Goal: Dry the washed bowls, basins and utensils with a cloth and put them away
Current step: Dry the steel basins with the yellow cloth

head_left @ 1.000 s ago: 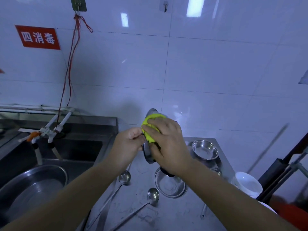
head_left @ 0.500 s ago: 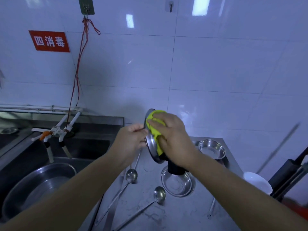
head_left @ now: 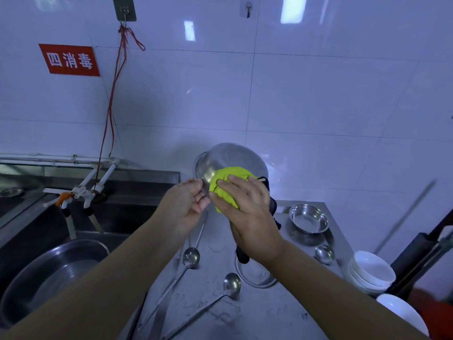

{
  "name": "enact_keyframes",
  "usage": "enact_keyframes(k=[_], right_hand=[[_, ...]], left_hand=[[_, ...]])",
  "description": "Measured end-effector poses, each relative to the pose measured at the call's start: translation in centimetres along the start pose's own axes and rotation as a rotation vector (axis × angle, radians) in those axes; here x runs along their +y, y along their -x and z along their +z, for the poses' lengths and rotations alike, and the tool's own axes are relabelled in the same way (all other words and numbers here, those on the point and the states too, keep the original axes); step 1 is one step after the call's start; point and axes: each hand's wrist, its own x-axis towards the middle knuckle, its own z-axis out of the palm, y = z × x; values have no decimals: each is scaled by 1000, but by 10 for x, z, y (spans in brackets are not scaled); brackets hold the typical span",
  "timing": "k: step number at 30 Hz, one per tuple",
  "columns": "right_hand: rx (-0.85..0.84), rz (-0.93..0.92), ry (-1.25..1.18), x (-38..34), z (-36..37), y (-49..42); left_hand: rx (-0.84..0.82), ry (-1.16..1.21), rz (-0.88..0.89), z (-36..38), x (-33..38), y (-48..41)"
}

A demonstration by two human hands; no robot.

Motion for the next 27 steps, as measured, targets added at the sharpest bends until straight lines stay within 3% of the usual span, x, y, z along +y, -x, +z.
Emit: enact_keyframes(k=[4,9,12,15,17,21,27], right_hand=[[75,165,-100,13,-3,19],[119,474,-490,15,-17,18],[78,667,-663,22,-26,3],[-52,816,-671,35,-31,-13],[-160,751,-541,39,-30,-20],[-260,382,-140,20,-14,-31],[-298,71,-154,-6,2,5]], left_hand=[[-24,9,-9,-12,9,-2],[-136,-132,-67,-36,11,1],[-168,-231,-47,-46,13,6],[-200,-367,-24,-54,11,10],[-208,-444,-1,-55,6,12],[-137,-473,45,-47,-7,11],[-32,-385,38,-55,0,4]])
